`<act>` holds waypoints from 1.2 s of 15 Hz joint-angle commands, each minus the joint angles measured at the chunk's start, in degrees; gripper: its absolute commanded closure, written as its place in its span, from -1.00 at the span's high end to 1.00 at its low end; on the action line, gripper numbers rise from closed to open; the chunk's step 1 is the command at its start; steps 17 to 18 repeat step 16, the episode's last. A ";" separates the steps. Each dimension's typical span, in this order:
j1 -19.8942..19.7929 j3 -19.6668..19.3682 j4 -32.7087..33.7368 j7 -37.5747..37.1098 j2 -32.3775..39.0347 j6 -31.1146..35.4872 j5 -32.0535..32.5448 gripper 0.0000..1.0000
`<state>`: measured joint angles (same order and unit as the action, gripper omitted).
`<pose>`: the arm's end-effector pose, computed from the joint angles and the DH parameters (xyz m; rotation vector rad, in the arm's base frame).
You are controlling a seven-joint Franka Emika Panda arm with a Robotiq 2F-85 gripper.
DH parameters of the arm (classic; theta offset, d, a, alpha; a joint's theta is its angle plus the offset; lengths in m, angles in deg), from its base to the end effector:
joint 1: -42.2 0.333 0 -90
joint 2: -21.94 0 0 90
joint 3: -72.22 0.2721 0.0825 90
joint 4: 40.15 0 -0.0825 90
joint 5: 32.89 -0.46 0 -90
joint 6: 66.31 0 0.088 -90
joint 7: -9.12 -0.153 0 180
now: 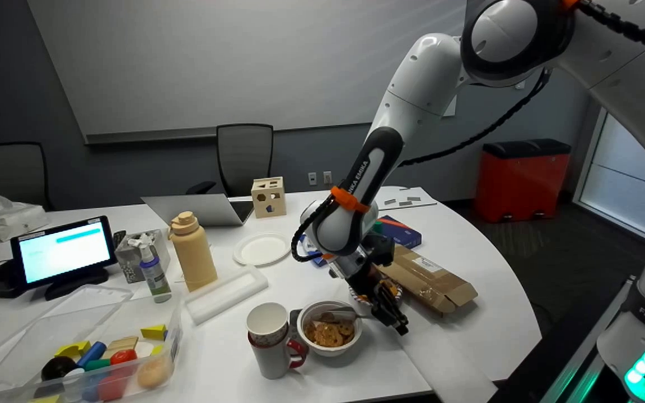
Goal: Mix the objects in the bowl
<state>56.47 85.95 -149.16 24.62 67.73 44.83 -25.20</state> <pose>0.4234 0.2491 -0.0780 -2.6625 -1.2083 1.1294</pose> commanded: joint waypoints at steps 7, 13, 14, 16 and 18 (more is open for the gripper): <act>-0.70 0.52 -6.94 1.28 -4.91 3.79 0.63 1.00; -0.55 0.64 -7.47 1.35 -5.59 3.50 0.58 1.00; -0.55 0.63 -7.47 1.36 -5.62 3.44 0.56 1.00; -0.57 0.67 -7.54 1.36 -5.74 3.44 0.50 1.00; -0.57 0.67 -7.54 1.36 -5.74 3.44 0.50 1.00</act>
